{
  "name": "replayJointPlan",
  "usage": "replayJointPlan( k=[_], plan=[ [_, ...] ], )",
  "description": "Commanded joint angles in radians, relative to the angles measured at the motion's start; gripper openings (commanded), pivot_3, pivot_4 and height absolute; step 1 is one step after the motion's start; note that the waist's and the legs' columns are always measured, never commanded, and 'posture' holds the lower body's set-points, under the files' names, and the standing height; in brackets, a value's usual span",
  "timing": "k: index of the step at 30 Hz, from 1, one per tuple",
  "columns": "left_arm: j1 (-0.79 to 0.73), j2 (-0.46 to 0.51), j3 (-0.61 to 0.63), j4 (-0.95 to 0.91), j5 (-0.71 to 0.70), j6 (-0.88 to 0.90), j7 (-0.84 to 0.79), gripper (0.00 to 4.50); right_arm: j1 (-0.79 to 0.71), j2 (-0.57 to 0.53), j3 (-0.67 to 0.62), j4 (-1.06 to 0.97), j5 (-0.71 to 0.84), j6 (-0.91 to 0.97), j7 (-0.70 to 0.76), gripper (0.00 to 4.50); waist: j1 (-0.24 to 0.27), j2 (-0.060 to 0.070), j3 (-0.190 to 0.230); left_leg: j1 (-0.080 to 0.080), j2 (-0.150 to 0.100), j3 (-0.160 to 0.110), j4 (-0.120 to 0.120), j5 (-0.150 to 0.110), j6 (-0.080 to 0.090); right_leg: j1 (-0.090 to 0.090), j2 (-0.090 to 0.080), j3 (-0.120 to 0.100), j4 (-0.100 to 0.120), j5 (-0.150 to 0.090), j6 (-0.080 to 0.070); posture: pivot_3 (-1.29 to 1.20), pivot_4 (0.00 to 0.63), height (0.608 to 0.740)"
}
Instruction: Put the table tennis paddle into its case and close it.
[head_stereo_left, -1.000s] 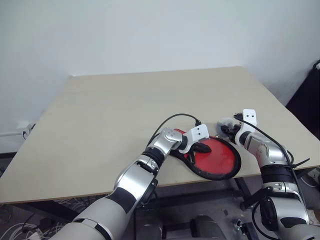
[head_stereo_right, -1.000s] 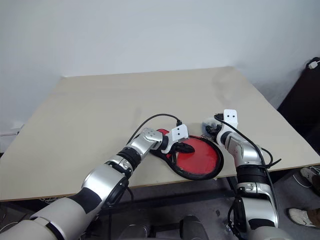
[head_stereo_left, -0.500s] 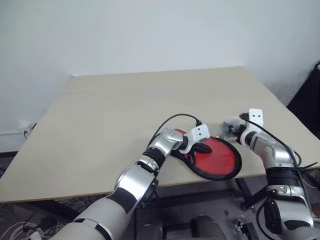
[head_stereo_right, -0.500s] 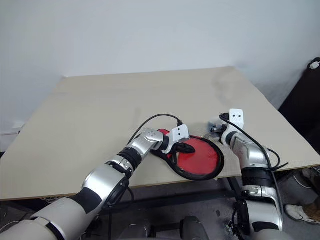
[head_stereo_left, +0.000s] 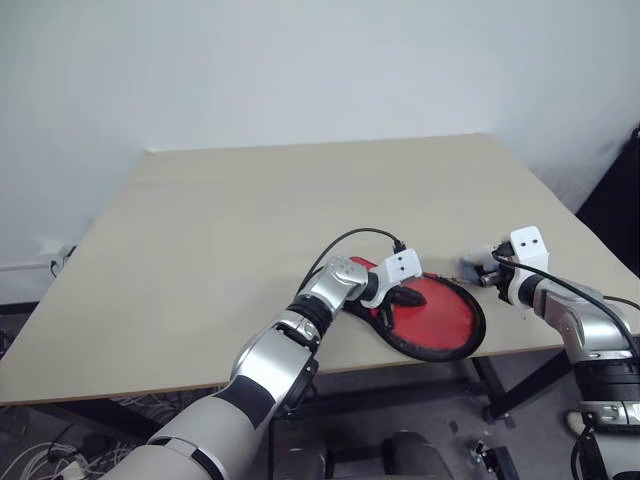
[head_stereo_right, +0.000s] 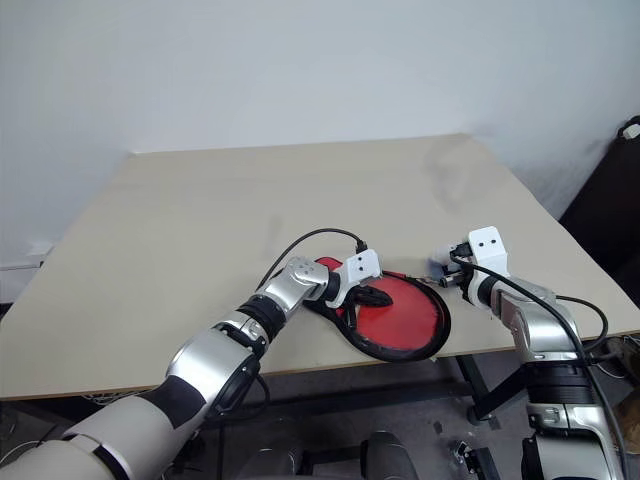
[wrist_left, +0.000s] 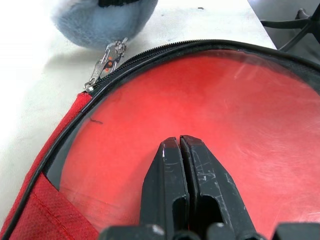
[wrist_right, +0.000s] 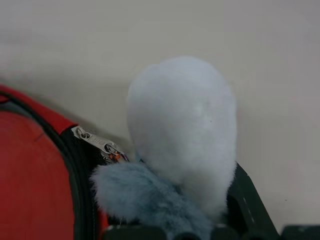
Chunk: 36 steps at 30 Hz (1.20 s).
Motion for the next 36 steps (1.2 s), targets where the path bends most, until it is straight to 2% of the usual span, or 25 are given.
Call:
replayJointPlan(
  k=[1,11,21,36],
  plan=[
    [0.016,0.016,-0.011,0.033,0.031,0.03,0.015,0.0,0.007,-0.072,-0.022,-0.033,-0.051,-0.045,0.012,0.4,0.004,0.0,0.0,0.0,0.0,0.0,0.0,0.0,0.0,0.0,0.0,0.0,0.0,0.0,0.0,0.0,0.0,0.74],
    [0.021,0.016,-0.013,0.033,0.032,0.031,0.019,0.0,0.03,-0.169,-0.002,-0.004,-0.139,-0.127,0.021,0.4,0.018,0.0,0.0,0.0,0.0,0.003,0.0,-0.001,0.001,0.0,0.0,0.0,-0.001,0.0,0.0,0.0,0.0,0.74],
    [0.021,0.013,-0.014,0.033,0.032,0.032,0.019,0.0,0.096,-0.279,0.039,-0.037,-0.192,-0.235,0.099,0.4,0.03,-0.001,0.0,-0.001,-0.001,0.005,0.001,-0.001,0.002,0.0,-0.002,0.0,-0.001,0.0,0.0,0.0,0.0,0.74],
    [0.026,0.011,-0.013,0.034,0.032,0.032,0.024,0.0,0.154,-0.384,0.037,-0.064,-0.232,-0.35,0.2,0.4,0.044,-0.001,0.0,-0.002,-0.001,0.006,0.001,-0.002,0.003,0.0,-0.004,0.0,-0.002,0.0,0.001,0.0,0.0,0.74]
  ],
)
